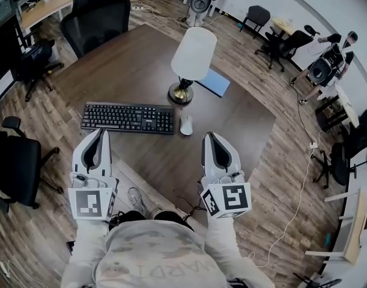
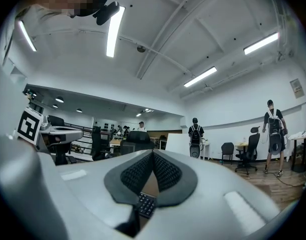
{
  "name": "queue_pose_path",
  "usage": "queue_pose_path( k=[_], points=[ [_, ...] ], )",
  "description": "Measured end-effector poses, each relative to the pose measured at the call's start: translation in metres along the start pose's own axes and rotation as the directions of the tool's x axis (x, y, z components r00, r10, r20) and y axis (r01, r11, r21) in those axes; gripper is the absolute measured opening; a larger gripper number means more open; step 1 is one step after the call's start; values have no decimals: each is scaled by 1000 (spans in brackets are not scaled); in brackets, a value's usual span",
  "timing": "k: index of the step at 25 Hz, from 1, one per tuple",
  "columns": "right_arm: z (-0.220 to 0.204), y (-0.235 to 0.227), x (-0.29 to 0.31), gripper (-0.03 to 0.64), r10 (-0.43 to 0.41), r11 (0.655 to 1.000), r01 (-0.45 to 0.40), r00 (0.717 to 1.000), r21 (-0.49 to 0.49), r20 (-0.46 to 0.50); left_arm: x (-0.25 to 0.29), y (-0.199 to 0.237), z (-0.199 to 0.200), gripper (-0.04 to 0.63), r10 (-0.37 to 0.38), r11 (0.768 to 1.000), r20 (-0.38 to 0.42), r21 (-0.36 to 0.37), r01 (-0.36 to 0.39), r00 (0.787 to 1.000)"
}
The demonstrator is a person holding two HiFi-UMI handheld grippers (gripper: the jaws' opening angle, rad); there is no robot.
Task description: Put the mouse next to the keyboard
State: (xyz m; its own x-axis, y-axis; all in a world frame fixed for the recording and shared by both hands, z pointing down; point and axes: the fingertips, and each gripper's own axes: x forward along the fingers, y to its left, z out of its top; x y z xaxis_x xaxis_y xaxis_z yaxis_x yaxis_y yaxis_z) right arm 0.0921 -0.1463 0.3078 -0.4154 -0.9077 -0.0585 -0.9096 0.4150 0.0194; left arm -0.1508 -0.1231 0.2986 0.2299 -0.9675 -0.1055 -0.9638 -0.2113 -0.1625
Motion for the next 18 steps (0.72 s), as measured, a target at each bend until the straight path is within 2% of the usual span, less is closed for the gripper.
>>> queue_pose_path(
  k=[18],
  points=[
    [15,9,-21,9,31,999,-30,999,-13,43,-21,-8,8,6,22,1000,5,14,-22,1000]
  ],
)
